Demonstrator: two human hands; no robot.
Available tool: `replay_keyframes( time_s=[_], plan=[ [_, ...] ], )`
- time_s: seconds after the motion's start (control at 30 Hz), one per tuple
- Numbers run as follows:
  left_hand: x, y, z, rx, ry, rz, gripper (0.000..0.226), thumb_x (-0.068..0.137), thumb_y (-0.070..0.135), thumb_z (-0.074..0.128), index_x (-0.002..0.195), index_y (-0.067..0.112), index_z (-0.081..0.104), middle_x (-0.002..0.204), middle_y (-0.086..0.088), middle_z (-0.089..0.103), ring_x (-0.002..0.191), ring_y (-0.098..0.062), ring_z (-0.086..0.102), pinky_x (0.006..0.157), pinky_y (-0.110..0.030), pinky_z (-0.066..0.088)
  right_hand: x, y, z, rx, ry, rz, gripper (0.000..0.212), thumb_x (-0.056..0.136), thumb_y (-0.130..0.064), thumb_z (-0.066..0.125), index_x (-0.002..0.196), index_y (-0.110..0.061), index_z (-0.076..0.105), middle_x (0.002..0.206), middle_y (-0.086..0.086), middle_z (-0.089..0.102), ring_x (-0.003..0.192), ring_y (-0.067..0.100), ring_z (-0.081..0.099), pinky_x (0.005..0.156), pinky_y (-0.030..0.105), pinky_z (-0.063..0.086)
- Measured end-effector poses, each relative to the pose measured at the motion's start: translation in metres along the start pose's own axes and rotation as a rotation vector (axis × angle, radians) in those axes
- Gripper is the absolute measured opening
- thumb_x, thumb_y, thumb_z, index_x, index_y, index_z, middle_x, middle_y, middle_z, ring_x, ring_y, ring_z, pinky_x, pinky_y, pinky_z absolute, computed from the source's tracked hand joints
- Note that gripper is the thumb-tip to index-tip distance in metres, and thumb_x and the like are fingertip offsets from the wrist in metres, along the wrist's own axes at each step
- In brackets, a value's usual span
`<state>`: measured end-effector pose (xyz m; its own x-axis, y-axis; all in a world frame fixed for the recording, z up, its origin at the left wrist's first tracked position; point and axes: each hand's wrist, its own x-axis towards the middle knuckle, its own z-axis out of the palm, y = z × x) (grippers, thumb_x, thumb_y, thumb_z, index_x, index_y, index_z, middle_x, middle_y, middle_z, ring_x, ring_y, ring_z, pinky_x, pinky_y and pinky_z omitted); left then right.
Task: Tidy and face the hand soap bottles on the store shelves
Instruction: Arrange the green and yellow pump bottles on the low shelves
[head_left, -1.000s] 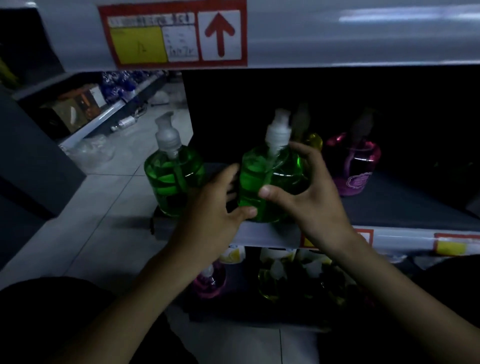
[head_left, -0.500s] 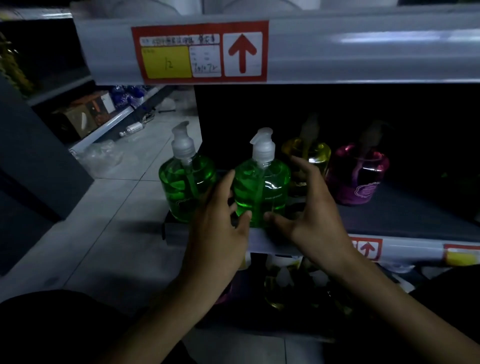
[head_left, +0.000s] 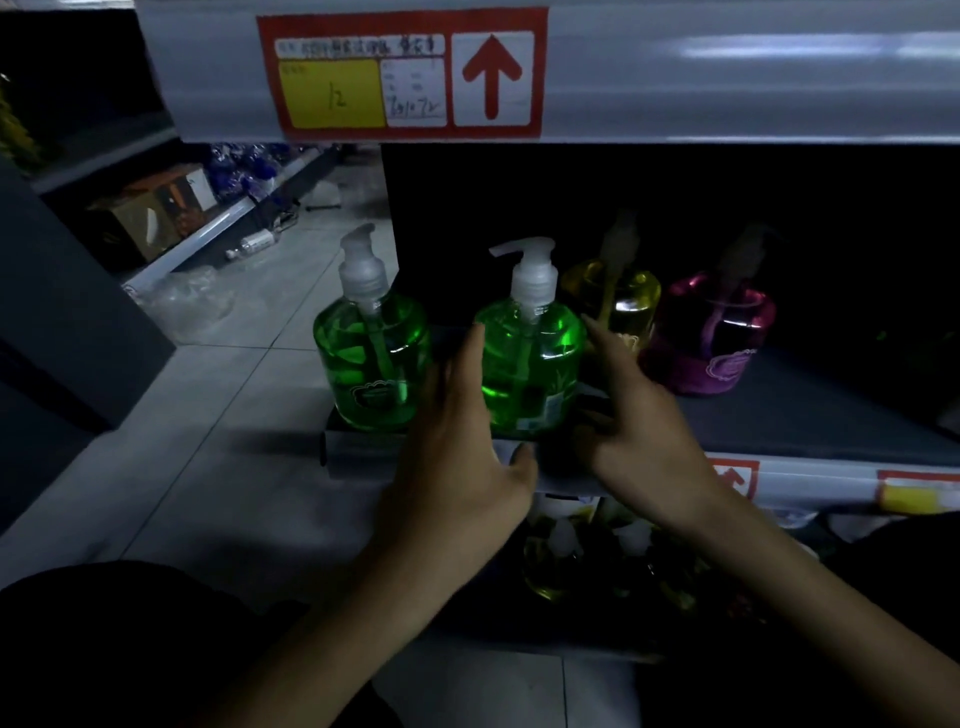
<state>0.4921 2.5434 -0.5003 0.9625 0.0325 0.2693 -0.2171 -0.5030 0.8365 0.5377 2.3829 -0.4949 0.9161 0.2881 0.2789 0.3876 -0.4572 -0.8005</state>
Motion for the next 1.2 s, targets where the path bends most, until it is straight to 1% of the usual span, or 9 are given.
replay_keyframes(
  time_s=[0.13, 0.23, 0.33, 0.43, 0.63, 0.83, 0.93, 1.0, 1.2],
  plan=[
    [0.012, 0.0, -0.01, -0.119, -0.144, -0.04, 0.105, 0.083, 0.0, 0.064, 0.147, 0.049, -0.004, 0.157, 0.014, 0.017, 0.105, 0.028, 0.038, 0.088, -0.031, 0.052, -0.001, 0.002, -0.009, 0.193, 0.226, 0.035, 0.054, 0.08, 0.006, 0.057, 0.123, -0.024, 0.049, 0.093, -0.007, 0.068, 0.091, 0.006, 0.066, 0.079, 0.029, 0.055],
    [0.012, 0.006, -0.011, -0.04, -0.125, -0.039, 0.094, 0.086, 0.0, 0.06, 0.149, 0.044, 0.006, 0.145, 0.017, 0.031, 0.096, 0.015, 0.051, 0.088, -0.026, 0.05, 0.002, -0.005, -0.005, 0.043, 0.133, -0.042, 0.065, 0.08, -0.004, 0.067, 0.134, -0.026, 0.039, 0.11, -0.026, 0.056, 0.104, -0.01, 0.057, 0.082, 0.018, 0.052],
    [0.011, 0.022, -0.035, 0.262, 0.206, 0.188, 0.048, 0.087, 0.004, 0.058, 0.129, 0.026, 0.055, 0.116, 0.008, 0.058, 0.096, -0.003, 0.06, 0.079, -0.009, 0.048, 0.003, -0.005, 0.0, -0.033, -0.011, -0.1, 0.09, 0.078, -0.007, 0.072, 0.147, -0.034, 0.021, 0.124, -0.035, 0.042, 0.114, -0.02, 0.043, 0.093, 0.018, 0.05],
    [0.02, 0.018, -0.088, 0.249, 0.565, 0.286, 0.024, 0.083, 0.01, 0.06, 0.104, 0.022, 0.061, 0.105, 0.0, 0.063, 0.09, -0.009, 0.06, 0.073, -0.017, 0.051, 0.008, -0.003, 0.0, -0.143, -0.005, -0.107, 0.1, 0.076, -0.014, 0.079, 0.146, -0.046, 0.016, 0.138, -0.009, 0.039, 0.111, 0.005, 0.051, 0.088, 0.027, 0.053],
    [0.033, -0.021, -0.116, 0.028, 0.034, -0.127, 0.07, 0.065, 0.05, 0.077, 0.126, 0.041, 0.046, 0.122, 0.011, 0.059, 0.111, -0.006, 0.057, 0.095, -0.039, 0.05, 0.035, -0.015, 0.027, -0.22, 0.07, -0.151, 0.092, 0.066, -0.024, 0.087, 0.138, -0.022, 0.029, 0.136, 0.003, 0.042, 0.118, 0.011, 0.044, 0.09, 0.017, 0.037],
    [0.043, -0.026, -0.113, 0.142, 0.058, -0.051, 0.065, 0.065, 0.039, 0.083, 0.119, 0.036, 0.046, 0.103, 0.019, 0.059, 0.094, 0.003, 0.059, 0.077, -0.017, 0.048, 0.081, -0.026, 0.051, -0.1, 0.007, 0.035, 0.061, 0.063, -0.016, 0.089, 0.105, -0.012, 0.045, 0.108, -0.004, 0.062, 0.097, 0.01, 0.06, 0.081, 0.026, 0.052],
    [0.047, -0.031, -0.117, 0.141, 0.045, -0.048, 0.072, 0.059, 0.045, 0.084, 0.12, 0.038, 0.047, 0.11, 0.016, 0.061, 0.099, -0.005, 0.06, 0.084, -0.028, 0.052, 0.105, -0.025, 0.05, -0.114, -0.217, 0.031, 0.029, 0.07, -0.006, 0.083, 0.095, -0.01, 0.069, 0.096, 0.003, 0.072, 0.091, 0.015, 0.068, 0.084, 0.036, 0.057],
    [0.05, -0.033, -0.119, 0.137, 0.021, -0.043, 0.074, 0.055, 0.05, 0.084, 0.119, 0.041, 0.047, 0.115, 0.015, 0.06, 0.103, -0.006, 0.06, 0.089, -0.034, 0.052, 0.112, -0.026, 0.044, -0.121, -0.317, 0.072, 0.016, 0.079, -0.002, 0.074, 0.088, -0.013, 0.067, 0.089, 0.001, 0.069, 0.083, 0.013, 0.064, 0.072, 0.021, 0.055],
    [0.053, -0.036, -0.122, 0.118, -0.019, -0.038, 0.073, 0.05, 0.054, 0.081, 0.115, 0.045, 0.049, 0.115, 0.016, 0.062, 0.104, -0.004, 0.06, 0.092, -0.037, 0.052, 0.118, -0.024, 0.046, 0.037, -0.335, 0.234, 0.035, 0.069, 0.005, 0.078, 0.096, -0.014, 0.067, 0.092, -0.002, 0.069, 0.086, 0.014, 0.064, 0.073, 0.019, 0.053]
  ],
)
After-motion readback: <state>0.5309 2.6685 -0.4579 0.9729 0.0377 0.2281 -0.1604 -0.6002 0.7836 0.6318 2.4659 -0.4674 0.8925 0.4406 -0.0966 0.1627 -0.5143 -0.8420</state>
